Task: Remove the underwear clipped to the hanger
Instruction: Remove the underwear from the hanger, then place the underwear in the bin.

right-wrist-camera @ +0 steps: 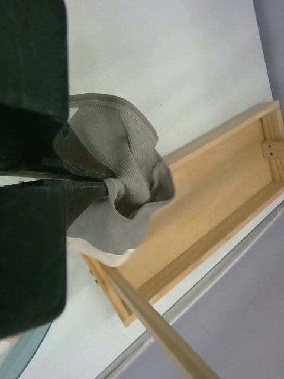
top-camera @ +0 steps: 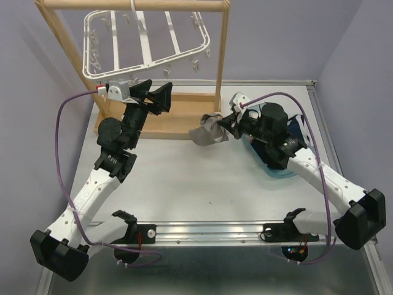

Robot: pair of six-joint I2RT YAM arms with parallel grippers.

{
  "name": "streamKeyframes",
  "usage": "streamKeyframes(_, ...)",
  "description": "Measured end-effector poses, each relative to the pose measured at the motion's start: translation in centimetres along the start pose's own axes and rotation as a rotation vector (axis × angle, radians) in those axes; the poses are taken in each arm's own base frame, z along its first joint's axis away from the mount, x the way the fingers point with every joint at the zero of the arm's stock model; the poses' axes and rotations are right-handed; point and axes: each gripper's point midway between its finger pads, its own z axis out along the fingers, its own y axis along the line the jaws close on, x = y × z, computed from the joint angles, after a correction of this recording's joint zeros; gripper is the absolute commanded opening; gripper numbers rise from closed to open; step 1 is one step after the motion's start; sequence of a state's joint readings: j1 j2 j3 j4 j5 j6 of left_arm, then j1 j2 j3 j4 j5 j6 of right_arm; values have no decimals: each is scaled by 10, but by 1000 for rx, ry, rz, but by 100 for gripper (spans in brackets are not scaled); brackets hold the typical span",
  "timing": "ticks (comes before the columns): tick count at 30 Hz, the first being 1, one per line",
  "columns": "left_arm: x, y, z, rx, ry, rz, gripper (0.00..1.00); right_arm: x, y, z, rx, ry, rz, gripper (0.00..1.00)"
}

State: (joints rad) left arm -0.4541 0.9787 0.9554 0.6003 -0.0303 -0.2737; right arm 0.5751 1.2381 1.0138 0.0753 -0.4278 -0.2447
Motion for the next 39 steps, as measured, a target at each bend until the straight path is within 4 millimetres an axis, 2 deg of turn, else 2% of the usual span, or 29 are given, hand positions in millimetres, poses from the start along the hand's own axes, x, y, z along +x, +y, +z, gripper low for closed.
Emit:
streamKeyframes(7, 29, 16, -36, -38, 110, 60, 90, -18, -8, -25, 38, -24, -83, 1)
streamKeyframes(12, 34, 22, -63, -49, 142, 109, 91, -28, -21, -42, 91, -36, -129, 0)
streamKeyframes(15, 32, 24, -79, -48, 137, 131, 91, -22, -33, -50, 132, -9, -138, 0)
streamKeyframes(21, 44, 36, -109, -71, 175, 180, 92, -1, -56, -65, 205, 78, -127, 1)
streamKeyframes(25, 50, 43, -127, -87, 186, 212, 91, 7, -70, -77, 263, 115, -124, 0)
streamKeyframes(39, 73, 68, -164, -156, 252, 289, 91, 17, -148, -139, 573, 197, -97, 1)
